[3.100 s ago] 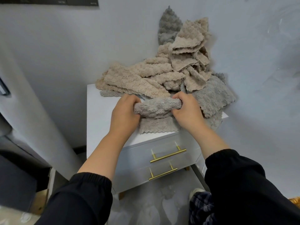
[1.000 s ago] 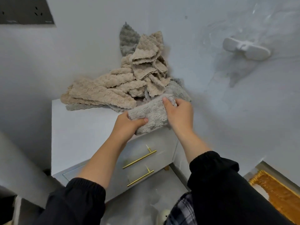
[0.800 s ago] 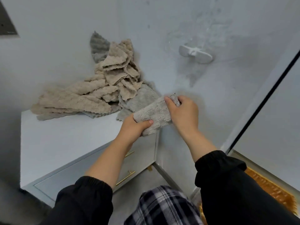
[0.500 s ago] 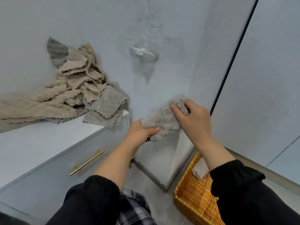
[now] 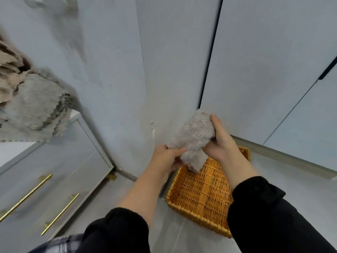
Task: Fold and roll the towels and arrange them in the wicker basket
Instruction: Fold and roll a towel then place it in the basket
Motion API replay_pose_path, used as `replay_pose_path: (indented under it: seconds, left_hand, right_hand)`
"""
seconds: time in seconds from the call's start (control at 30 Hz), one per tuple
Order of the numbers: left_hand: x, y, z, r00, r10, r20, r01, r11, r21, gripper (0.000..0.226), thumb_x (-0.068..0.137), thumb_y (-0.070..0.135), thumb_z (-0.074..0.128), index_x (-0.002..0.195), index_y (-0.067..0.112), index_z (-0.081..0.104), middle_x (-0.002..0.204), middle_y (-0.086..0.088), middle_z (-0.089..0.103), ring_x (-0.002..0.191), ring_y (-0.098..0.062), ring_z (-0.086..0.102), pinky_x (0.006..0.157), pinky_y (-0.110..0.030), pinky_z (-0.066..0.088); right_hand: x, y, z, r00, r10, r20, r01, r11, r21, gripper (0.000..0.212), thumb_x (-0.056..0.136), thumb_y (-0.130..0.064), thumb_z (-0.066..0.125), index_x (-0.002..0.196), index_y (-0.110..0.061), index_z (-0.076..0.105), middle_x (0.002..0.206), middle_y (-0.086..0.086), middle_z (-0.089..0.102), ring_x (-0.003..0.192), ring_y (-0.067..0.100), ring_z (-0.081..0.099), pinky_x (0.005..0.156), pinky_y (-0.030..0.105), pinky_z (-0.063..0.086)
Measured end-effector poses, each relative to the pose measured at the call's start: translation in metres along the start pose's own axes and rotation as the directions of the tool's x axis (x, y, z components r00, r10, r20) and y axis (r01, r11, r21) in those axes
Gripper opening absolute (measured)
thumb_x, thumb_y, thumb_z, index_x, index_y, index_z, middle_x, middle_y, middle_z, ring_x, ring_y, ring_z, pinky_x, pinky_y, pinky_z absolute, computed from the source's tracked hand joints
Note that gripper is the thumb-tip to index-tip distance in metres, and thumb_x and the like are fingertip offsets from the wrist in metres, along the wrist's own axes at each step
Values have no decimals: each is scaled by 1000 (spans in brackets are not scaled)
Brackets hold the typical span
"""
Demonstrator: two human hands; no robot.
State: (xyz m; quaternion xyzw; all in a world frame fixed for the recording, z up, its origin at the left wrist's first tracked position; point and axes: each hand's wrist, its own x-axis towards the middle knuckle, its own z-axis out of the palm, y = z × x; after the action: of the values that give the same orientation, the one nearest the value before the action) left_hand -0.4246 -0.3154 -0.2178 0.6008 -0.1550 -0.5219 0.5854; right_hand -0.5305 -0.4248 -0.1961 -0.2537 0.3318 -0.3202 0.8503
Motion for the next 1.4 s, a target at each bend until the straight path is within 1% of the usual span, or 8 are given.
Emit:
replay_pose_path:
  seconds: [0.37,0.63,0.9,1.0,1.1,1.17,1.3,1.4]
  left_hand:
    - [92,-78,1,997,-65,-47,78,929,363,29,89,46,60,94,18,68,87,-1,69,81,-18,65,75,-33,51]
    - [114,-168,-34,979,-177,-97,145,284,948,23,92,15,47,114,10,49,108,-8,61,97,-25,59,69,-30,44]
    - [113,-180,-51,966,-246,-78,101,83,991,7,90,12,50,94,16,47,101,-5,60,87,-22,58,67,-31,43]
    - [102,-173,-62,885,-445,-136,136,-32,990,9,89,11,54,97,16,54,85,-2,58,68,-16,54,62,-29,46]
    - [89,-161,-82,648,-731,-214,75,-218,973,39,89,9,63,126,6,54,119,-10,61,103,-25,63,88,-37,50]
    - [88,-152,-93,587,-785,-196,173,-114,978,55,87,20,69,135,9,45,138,-9,51,120,-26,55,97,-39,45]
    - [109,-163,-94,822,-566,-60,333,392,858,31,85,23,70,111,12,56,117,-5,62,104,-23,59,92,-35,47]
    - [113,-182,-89,939,-334,-87,188,285,940,14,90,25,59,102,17,59,99,-2,64,89,-22,59,78,-34,49]
  right_hand:
    - [64,49,-98,937,11,-349,-25,999,-35,12,91,-14,61,102,-10,59,115,14,66,106,30,63,93,48,51]
    - [63,114,-165,740,250,-624,-236,966,107,39,89,-16,64,125,-6,53,120,17,63,107,31,61,84,47,49]
    - [53,138,-179,673,345,-654,-301,936,184,41,90,-15,64,128,-7,51,126,19,59,115,34,58,82,49,49]
    - [58,137,-177,683,340,-647,-336,932,136,40,89,-15,64,126,-7,52,126,19,59,116,34,57,88,50,48]
    - [59,136,-181,684,345,-643,-417,908,43,29,89,-14,64,115,-8,54,124,17,61,114,32,58,84,47,48]
    - [56,137,-189,673,351,-651,-455,890,10,35,89,-14,65,122,-6,53,124,17,61,114,32,58,82,46,48]
    - [50,145,-202,660,354,-663,-491,871,-23,42,89,-12,65,127,-5,50,123,17,60,110,33,59,83,47,48]
    - [49,155,-204,660,376,-650,-535,843,-55,30,88,-12,66,115,-6,54,110,15,64,97,30,60,85,46,47]
